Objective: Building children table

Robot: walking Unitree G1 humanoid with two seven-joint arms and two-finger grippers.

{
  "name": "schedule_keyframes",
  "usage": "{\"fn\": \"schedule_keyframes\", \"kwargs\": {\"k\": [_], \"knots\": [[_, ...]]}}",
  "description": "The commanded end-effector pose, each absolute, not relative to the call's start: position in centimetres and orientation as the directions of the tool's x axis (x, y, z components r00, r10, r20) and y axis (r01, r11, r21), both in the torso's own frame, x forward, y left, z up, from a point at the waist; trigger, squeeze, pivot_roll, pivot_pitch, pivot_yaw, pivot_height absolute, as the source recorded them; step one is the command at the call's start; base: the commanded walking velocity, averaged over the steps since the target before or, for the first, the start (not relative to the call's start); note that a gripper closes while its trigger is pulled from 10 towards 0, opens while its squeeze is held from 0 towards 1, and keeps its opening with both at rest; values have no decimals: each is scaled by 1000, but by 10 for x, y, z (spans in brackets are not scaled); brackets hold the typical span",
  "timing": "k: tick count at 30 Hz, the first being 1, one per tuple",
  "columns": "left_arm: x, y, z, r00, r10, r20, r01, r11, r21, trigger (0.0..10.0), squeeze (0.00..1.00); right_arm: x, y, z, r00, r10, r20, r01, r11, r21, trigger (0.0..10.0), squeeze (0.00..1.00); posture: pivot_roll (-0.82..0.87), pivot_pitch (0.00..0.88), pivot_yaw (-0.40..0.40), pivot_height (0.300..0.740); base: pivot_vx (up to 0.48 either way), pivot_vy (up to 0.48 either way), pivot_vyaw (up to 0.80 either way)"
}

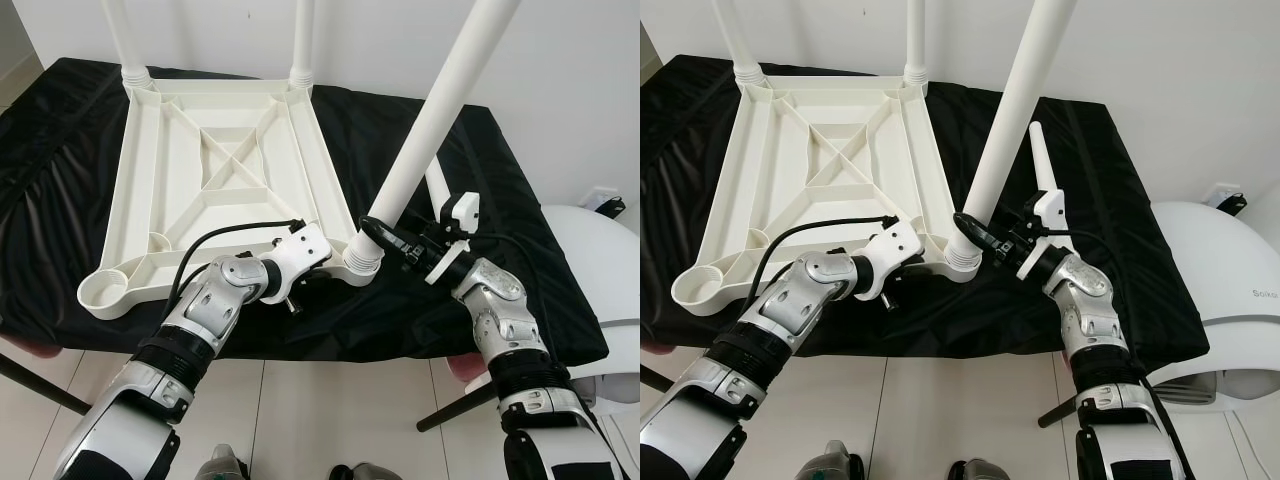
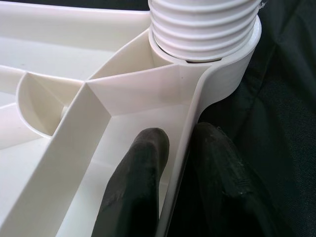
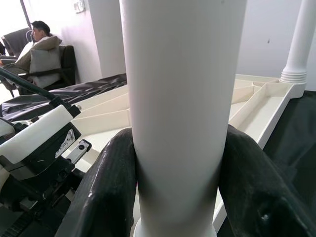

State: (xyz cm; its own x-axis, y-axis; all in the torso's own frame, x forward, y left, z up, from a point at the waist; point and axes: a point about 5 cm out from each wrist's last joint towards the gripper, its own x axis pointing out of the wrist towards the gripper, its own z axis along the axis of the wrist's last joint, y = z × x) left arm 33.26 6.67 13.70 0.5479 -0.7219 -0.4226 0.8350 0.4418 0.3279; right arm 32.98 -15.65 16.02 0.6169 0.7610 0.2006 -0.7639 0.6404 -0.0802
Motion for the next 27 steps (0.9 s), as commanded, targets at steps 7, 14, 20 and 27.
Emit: {"fn": "schedule_keyframes", "kwargs": {"k": [7, 14, 20, 27], "knots": [[333, 60, 151, 550, -747, -372, 828, 431, 359, 10000, 0, 321, -156, 127, 654, 753, 70, -755, 655, -1, 10000, 0, 38, 59, -55, 740, 0, 0, 0], [333, 59, 151, 551, -748, -371, 827, 432, 358, 10000, 0, 319, -152, 127, 660, 747, 80, -749, 662, -2, 10000, 0, 34, 59, -57, 740, 0, 0, 0], [333, 57, 152, 551, -750, -367, 827, 433, 357, 10000, 0, 318, -149, 129, 667, 739, 89, -742, 670, -5, 10000, 0, 33, 59, -60, 740, 0, 0, 0], [333, 56, 152, 552, -751, -363, 826, 434, 359, 10000, 0, 318, -146, 132, 688, 718, 106, -721, 693, -11, 10000, 0, 32, 55, -65, 740, 0, 0, 0]]}}
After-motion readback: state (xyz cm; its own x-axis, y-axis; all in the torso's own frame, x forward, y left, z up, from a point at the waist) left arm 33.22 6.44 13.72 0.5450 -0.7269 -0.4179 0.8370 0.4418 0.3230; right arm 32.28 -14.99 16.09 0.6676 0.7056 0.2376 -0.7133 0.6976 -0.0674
